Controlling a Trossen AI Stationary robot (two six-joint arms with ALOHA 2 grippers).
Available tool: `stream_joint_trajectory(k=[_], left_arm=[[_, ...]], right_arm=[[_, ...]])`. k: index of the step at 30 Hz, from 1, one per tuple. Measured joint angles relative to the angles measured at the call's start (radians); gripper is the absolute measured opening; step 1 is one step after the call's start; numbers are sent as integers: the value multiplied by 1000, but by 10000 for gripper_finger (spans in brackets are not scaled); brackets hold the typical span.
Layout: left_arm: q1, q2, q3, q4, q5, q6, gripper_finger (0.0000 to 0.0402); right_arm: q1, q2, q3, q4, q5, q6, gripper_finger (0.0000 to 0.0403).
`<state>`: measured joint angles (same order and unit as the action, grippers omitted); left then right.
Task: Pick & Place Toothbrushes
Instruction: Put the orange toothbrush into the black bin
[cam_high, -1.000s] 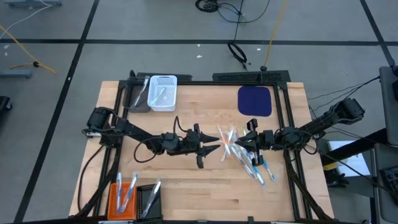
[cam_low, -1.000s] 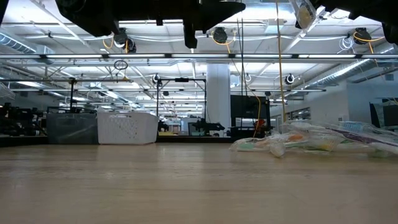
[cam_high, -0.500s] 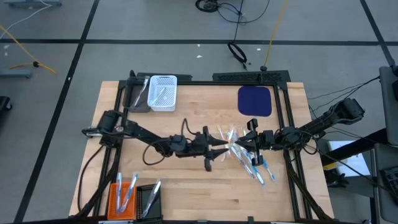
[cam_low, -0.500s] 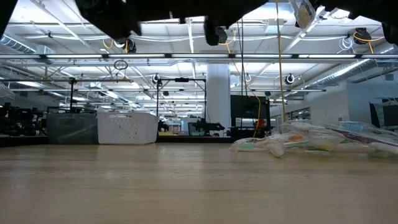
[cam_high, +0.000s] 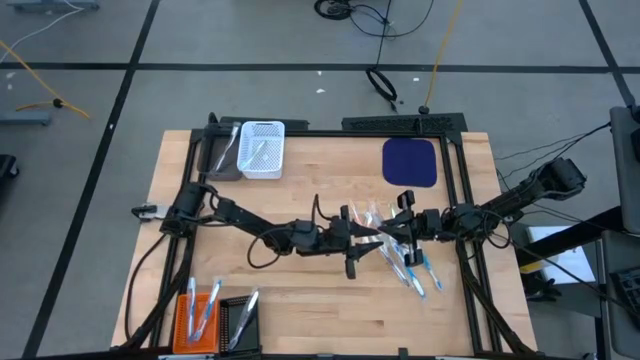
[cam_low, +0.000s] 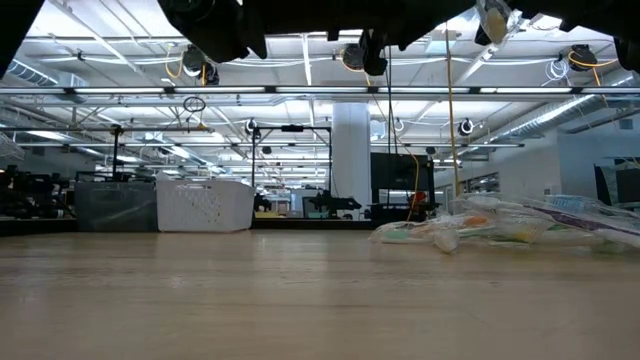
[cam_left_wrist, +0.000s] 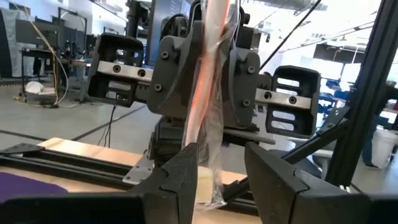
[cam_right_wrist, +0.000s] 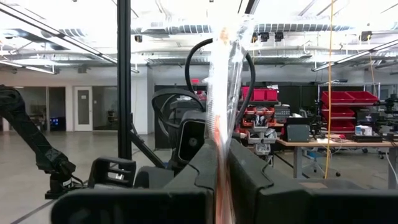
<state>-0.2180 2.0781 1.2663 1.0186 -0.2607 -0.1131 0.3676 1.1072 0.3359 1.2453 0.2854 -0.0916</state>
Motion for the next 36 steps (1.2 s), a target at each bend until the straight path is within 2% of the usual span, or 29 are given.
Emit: stream_joint_trajectory(k=[6,13,16,20,26,31,36], left_arm=[[-6,-6,-10,-125,-2,-3,136],[-35,-120,-17,-531,-2,-58,136],[-55,-162,-17,-651,-1,-94,136],[-88,-239,-17,-890,7,-207,136],[-167,-351,-17,-1285,85,-447,136],[-263,-394,-18,-1450,153,-625,136],[-356,-392,-18,-1601,163,-877,136]], right_arm=[[0,1,0,-14,0,-3,9],[0,0,1,-27,0,-1,9],[1,0,1,-26,0,0,9],[1,0,1,-29,0,0,9],[1,0,1,-31,0,0,9],[1,0,1,-30,1,1,10],[1,0,1,-30,1,1,10]])
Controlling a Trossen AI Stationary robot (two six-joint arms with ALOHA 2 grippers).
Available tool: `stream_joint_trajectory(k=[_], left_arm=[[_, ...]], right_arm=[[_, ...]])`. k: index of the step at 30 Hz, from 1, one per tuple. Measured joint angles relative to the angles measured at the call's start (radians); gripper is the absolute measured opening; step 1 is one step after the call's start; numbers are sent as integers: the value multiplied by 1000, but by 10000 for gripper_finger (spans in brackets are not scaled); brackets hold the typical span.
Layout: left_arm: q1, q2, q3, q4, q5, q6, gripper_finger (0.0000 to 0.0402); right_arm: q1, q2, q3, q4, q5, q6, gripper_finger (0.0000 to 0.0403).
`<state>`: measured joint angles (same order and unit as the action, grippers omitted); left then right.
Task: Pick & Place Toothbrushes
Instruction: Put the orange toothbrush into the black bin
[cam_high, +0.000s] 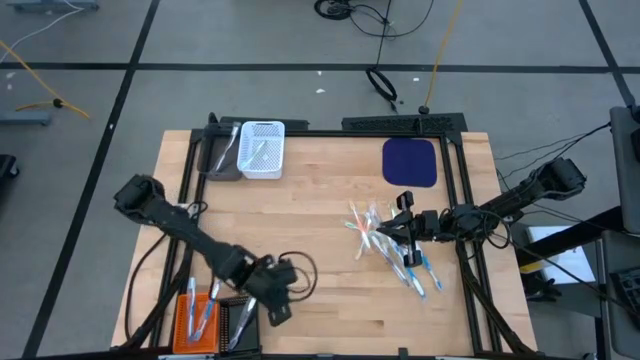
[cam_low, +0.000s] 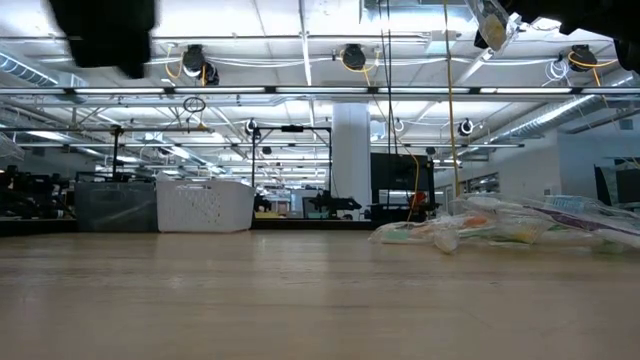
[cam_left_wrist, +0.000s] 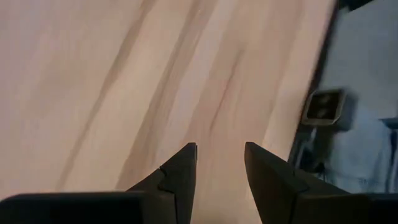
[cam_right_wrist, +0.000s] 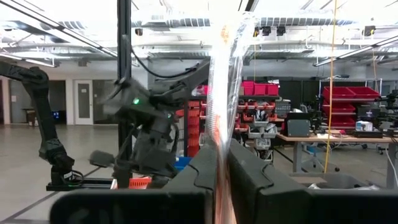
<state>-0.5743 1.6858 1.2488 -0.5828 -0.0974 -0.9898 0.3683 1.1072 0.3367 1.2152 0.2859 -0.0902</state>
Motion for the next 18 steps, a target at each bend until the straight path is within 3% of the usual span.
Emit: stream_joint_trajectory(k=[3,7,11,18], left_arm=[[-41,2,0,-117,-17,-152,136],[-86,2,0,-262,-116,-325,136],[-124,2,0,-351,-121,-454,136],[-150,2,0,-357,-115,-516,136]], right_arm=[[0,0,0,0,0,0,10],[0,0,0,0,0,0,10],[0,0,0,0,0,0,10],[0,0,0,0,0,0,11]])
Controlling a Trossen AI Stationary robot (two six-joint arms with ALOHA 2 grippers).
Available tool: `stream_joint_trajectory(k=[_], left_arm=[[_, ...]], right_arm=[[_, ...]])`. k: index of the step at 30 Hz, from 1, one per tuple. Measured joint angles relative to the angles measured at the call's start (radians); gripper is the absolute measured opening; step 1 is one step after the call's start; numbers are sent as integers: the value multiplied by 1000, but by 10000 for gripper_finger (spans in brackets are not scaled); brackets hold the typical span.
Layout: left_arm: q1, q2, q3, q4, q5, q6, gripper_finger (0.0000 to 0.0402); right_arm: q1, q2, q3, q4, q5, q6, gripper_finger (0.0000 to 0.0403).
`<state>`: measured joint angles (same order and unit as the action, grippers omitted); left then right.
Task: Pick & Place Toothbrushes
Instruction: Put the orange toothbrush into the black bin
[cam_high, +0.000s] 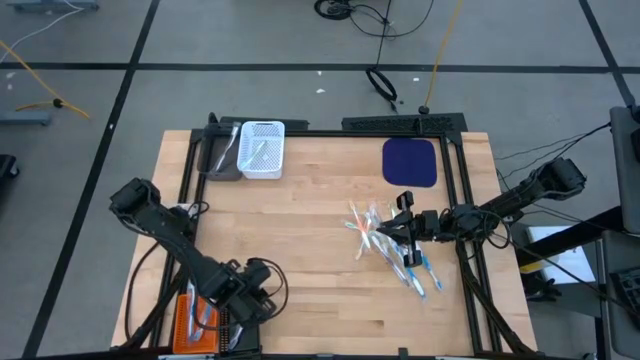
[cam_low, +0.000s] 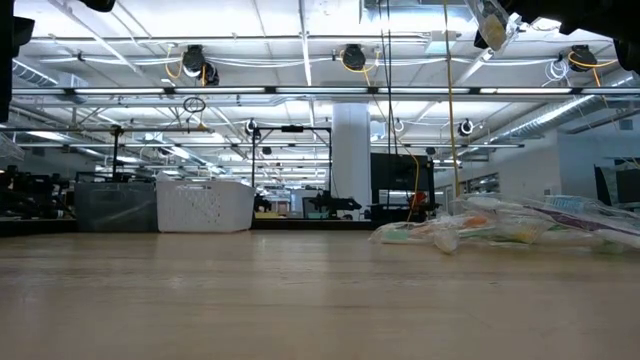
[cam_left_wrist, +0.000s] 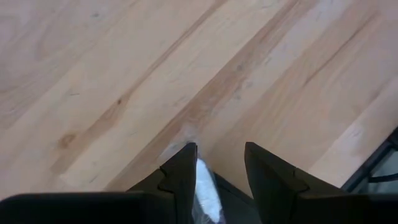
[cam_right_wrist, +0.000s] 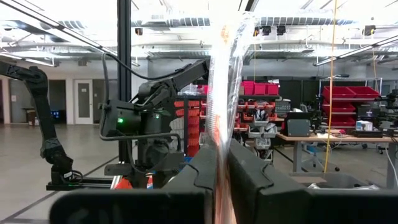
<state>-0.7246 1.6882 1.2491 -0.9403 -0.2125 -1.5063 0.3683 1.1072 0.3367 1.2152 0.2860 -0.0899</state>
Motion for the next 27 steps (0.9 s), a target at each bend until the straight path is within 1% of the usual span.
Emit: stream_joint_trajectory(k=[5,12,17,24,27], left_arm=[[6,0,0,-12,2,6,136],[10,0,0,-105,3,-36,136],[-3,0,0,-106,52,-72,136],[-11,0,0,-96,29,-71,136],[-11,0,0,-96,28,-70,136]], right_arm=[[0,0,0,0,0,8,11],[0,0,0,0,0,9,11],[0,0,0,0,0,8,11],[0,0,0,-1,0,5,11],[0,0,0,-18,0,-5,19]])
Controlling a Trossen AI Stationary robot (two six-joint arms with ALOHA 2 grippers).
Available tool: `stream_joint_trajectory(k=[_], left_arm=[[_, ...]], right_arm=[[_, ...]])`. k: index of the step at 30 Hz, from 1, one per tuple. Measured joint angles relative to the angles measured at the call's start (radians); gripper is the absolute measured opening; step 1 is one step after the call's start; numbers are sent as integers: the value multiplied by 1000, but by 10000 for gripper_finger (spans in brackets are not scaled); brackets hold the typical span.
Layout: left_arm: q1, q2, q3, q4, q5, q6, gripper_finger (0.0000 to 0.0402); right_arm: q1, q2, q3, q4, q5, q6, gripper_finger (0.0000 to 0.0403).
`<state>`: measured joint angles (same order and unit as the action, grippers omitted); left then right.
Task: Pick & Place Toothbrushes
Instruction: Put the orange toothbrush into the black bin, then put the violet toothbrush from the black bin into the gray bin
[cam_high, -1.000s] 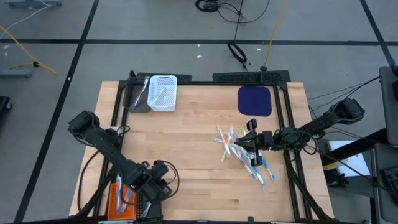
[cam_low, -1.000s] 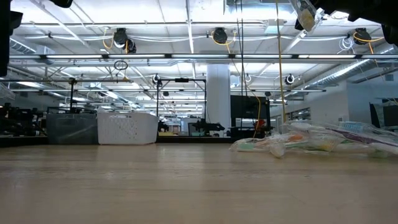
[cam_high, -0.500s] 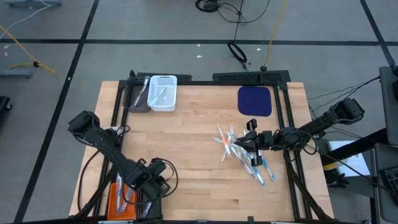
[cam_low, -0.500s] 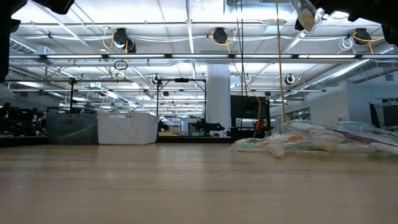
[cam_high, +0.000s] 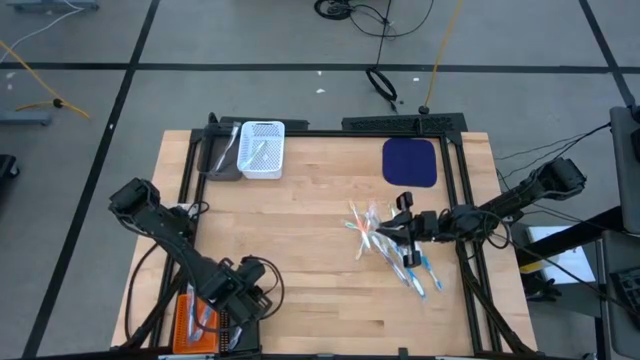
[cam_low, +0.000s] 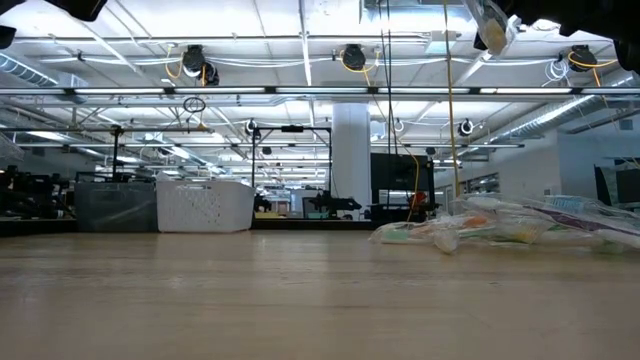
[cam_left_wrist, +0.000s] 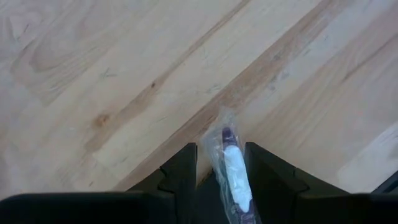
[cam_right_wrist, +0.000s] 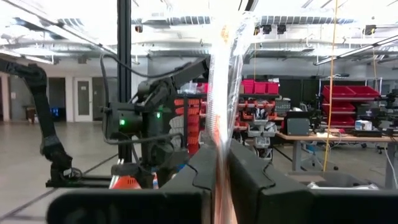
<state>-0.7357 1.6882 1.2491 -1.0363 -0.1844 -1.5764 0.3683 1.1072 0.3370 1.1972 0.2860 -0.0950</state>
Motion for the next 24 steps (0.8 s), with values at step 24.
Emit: stream_joint_trajectory(k=[24], left_arm=[[0,0,0,65,-31,50,136]], right_arm=[[-55,-3,0,-83,28,51,159]])
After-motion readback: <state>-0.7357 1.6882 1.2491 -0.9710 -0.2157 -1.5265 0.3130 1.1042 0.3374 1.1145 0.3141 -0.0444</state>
